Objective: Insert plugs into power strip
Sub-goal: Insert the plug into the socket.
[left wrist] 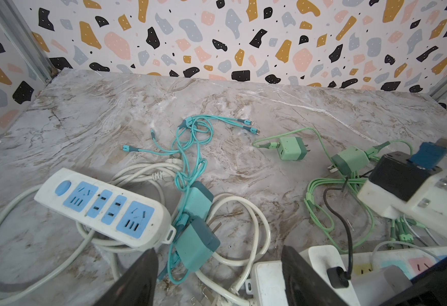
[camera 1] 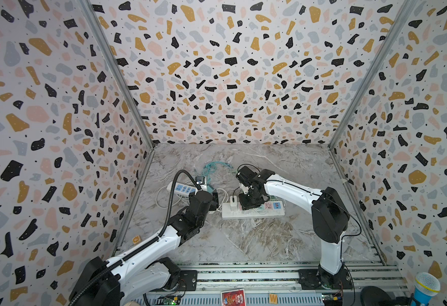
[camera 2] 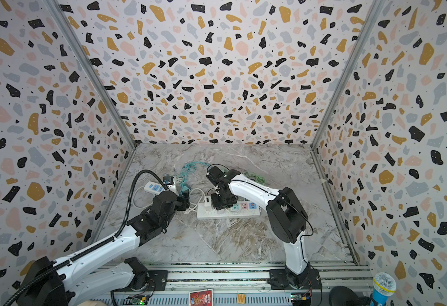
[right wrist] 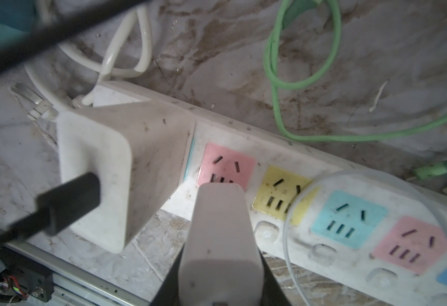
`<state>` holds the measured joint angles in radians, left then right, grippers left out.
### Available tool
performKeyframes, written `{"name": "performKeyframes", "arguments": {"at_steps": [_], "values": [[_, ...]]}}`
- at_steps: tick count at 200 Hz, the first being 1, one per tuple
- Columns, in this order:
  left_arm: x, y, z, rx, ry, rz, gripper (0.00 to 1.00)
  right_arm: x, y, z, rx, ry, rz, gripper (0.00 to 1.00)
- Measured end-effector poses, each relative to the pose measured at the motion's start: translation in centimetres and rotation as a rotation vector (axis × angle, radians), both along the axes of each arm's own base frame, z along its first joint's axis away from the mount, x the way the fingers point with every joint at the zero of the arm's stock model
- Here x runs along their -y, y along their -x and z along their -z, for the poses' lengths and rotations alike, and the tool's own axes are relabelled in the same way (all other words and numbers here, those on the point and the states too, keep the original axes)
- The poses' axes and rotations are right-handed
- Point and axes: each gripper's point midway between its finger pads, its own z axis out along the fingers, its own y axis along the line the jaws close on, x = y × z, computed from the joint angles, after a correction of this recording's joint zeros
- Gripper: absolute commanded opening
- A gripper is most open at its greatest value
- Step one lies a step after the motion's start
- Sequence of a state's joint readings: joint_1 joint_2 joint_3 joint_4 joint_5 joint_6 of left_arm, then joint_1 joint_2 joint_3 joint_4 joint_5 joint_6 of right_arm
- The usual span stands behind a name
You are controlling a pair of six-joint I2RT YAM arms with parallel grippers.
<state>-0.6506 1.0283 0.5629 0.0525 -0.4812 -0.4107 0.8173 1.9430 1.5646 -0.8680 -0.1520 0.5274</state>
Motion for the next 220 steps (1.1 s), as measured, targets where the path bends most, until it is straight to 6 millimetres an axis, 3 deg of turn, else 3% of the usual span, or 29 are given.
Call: {"name": "performKeyframes", "arguments": {"at_steps": [220], "values": [[-0.9,0.5,-1.5,0.033,0.023,-0.012,0.75,0.0,-0.2,0.4,-0.011,0.100,0.084,0.30]]}}
